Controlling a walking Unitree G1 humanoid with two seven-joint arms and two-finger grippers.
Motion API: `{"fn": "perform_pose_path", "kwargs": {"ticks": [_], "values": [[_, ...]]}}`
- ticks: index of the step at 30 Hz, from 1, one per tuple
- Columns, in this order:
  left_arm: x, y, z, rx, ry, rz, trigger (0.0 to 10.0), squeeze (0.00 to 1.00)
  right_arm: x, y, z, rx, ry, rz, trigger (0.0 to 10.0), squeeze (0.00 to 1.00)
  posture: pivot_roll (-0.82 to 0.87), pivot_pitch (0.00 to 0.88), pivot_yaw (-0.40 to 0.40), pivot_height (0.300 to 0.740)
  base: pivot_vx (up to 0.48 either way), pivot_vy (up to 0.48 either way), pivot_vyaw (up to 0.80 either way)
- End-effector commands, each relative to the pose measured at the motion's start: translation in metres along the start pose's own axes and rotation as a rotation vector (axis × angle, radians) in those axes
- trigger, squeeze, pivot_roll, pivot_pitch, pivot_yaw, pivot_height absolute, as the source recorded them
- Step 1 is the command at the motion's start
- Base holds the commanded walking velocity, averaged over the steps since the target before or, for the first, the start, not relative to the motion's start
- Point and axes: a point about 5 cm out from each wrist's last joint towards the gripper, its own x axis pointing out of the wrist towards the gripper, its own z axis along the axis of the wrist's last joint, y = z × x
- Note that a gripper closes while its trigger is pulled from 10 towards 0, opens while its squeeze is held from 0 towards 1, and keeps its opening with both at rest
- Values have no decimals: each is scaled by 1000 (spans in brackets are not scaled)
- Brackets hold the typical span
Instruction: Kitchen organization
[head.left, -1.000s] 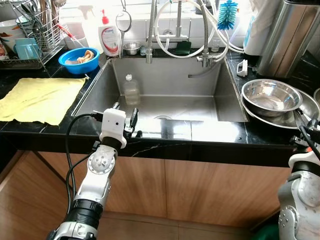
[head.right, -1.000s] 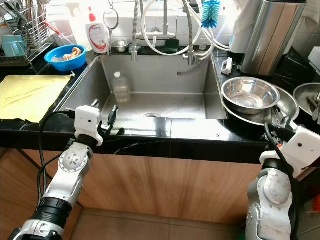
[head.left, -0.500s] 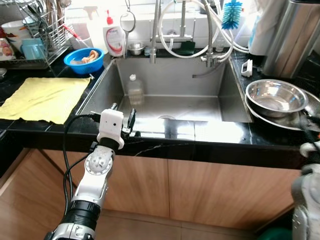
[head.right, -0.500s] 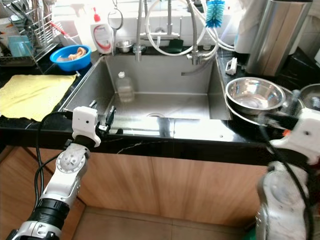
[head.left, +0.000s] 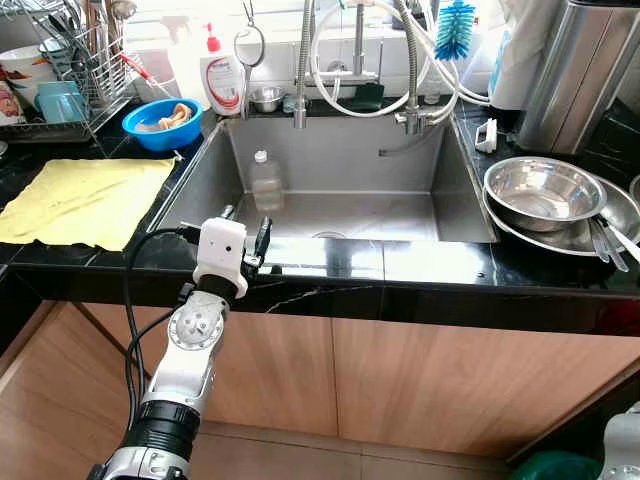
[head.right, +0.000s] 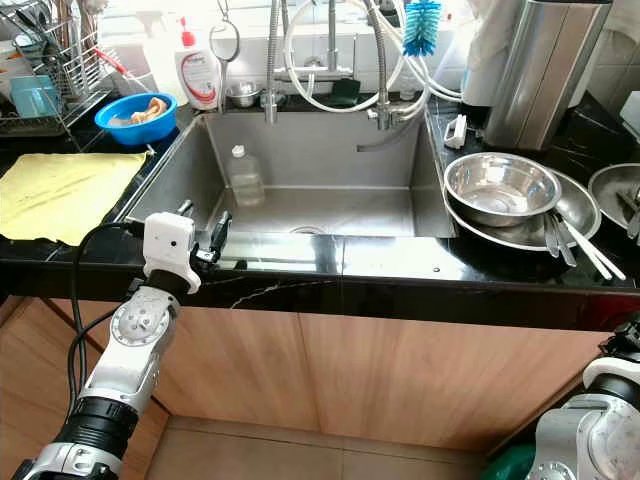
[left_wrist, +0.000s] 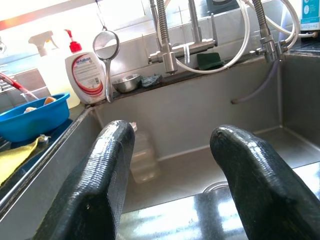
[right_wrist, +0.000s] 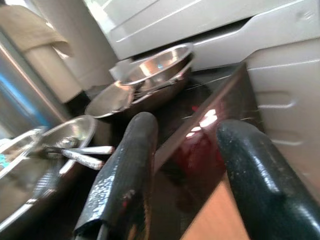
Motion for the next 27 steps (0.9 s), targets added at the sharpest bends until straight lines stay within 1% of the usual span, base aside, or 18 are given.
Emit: {"fn": "perform_pose_path", "kwargs": {"ticks": [1,2,3,4,5,8,13,24,27], "values": [[-1,5,3,11,-8,3,10000,0,1,5,-4,47,16,33,10000,1000,-102,0,79,720,0,0,0],[-1,6,3,12,-8,5,10000,0,2,11,-6,59,30,89,10000,1000,-98,0,79,720,0,0,0],[-1,6,3,13,-9,5,10000,0,4,15,-6,52,28,112,10000,855,-99,0,81,720,0,0,0],[-1,6,4,13,-9,6,10000,0,5,17,-6,47,26,126,10000,855,-99,0,82,720,0,0,0],[0,7,4,13,-8,6,10000,0,6,19,-7,51,29,135,10000,0,-101,0,82,720,0,0,0],[0,7,4,16,-8,7,10000,0,13,23,-8,80,23,137,10000,0,-98,0,85,720,0,0,0],[0,7,4,19,-7,7,10000,0,17,24,-9,100,15,143,10000,0,-88,0,81,720,0,0,0],[-3,9,4,44,-9,2,10000,0,19,22,-18,135,25,133,10000,0,-74,0,83,720,0,0,0],[-3,10,5,50,-12,-2,10000,0,21,24,-24,154,42,136,10000,0,-69,0,83,720,0,0,0]]}}
